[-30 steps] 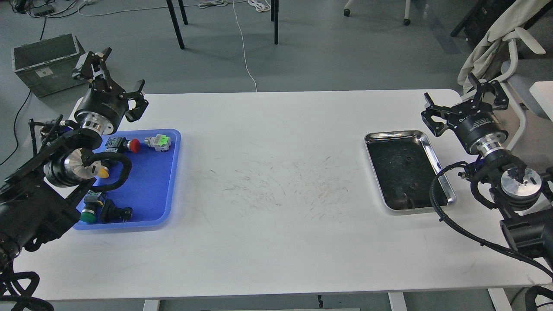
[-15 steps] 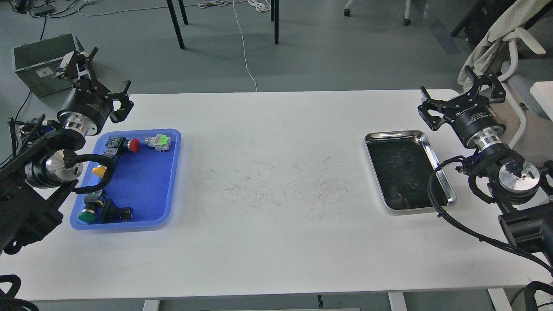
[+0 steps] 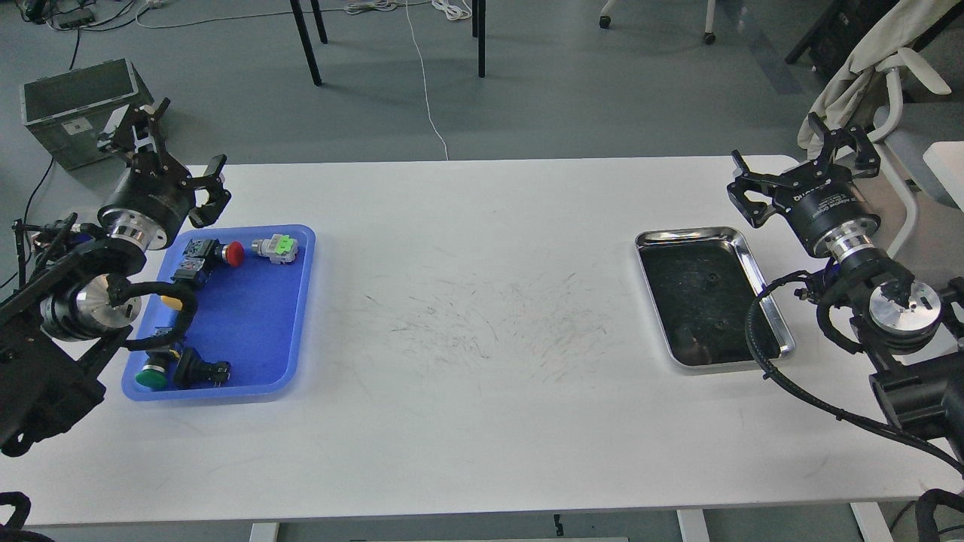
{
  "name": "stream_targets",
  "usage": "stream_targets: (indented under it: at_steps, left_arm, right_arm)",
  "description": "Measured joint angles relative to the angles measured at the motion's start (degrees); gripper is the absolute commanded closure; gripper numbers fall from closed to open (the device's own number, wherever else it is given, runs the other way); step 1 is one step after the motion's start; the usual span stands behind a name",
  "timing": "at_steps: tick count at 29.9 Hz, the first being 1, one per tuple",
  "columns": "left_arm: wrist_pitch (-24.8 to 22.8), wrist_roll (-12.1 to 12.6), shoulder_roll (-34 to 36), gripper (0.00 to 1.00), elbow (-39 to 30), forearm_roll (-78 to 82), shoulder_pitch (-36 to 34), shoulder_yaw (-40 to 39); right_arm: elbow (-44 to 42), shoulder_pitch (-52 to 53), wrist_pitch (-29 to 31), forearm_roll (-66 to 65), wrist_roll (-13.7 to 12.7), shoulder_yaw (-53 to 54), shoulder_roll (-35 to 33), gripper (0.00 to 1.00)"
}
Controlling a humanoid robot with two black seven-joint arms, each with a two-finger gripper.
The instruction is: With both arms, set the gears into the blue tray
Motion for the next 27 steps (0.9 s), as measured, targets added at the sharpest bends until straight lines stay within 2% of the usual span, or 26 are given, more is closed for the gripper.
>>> stream_targets:
  at_steps: [8, 13, 22, 27]
  left_arm:
    - [0.3, -0.1, 0.7, 0.02, -0.1, 0.5, 0.8, -0.1]
    - [1.8, -0.2, 1.1, 0.02, -0.2, 1.3, 0.3, 0.2]
    - [0.6, -0.1, 1.6, 0.02, -0.9, 1.8, -0.2, 0.3]
    - [0.4, -0.1, 2.3, 0.02, -1.3, 3.0, -0.4, 0.3]
  right_arm:
    - [1.3, 0.7, -1.9, -2.2, 0.0, -2.2, -1.5, 0.01]
    - [2.3, 1.1, -1.9, -4.4, 0.0, -7.5, -7.3, 0.01]
    - [9.2, 5.6, -1.3, -5.4, -0.1, -19.2, -18.7, 0.01]
    - [15.7, 9.1, -1.7, -14.5, -0.2, -26.1, -24.6, 0.01]
